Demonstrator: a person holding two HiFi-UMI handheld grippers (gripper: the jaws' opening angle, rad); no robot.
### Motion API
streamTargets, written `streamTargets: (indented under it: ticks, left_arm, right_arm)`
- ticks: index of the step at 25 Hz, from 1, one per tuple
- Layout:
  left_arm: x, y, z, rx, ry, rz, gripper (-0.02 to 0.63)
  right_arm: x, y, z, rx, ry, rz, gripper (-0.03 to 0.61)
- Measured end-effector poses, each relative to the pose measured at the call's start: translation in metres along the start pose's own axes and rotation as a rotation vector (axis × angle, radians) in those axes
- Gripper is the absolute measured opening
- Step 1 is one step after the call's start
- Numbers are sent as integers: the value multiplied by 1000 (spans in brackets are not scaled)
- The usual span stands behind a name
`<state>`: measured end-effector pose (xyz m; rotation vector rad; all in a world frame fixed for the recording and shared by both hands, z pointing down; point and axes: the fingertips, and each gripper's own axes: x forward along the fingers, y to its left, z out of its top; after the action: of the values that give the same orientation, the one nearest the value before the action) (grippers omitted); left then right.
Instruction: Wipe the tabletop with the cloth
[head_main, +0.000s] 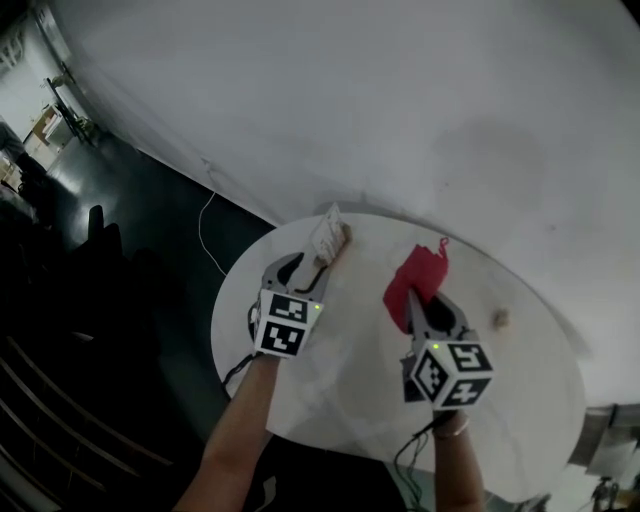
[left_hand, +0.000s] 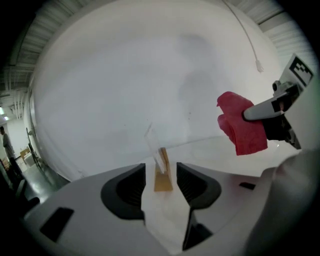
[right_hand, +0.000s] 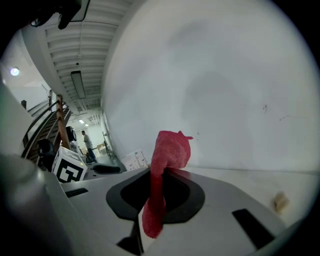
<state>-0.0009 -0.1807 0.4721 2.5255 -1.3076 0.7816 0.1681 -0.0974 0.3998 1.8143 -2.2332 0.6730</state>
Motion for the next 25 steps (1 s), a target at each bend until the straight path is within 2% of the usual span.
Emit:
streamTargets:
  ticks: [2, 11, 20, 25]
  left_arm:
    - [-16, -1, 1, -22, -12, 10, 187]
    - [-74, 4, 7, -56, -90, 88, 73]
    - [-116, -1, 22, -59, -193, 85, 7]
    - [-129, -8, 24, -84, -227, 50, 3]
  right_arm:
    - [-4, 6, -1, -7, -3, 22, 46]
    - [-19, 28, -2, -45, -40, 62, 46]
    - [-34, 47, -13, -56, -69, 57, 46]
    - [-38, 47, -16, -29, -99, 41, 45]
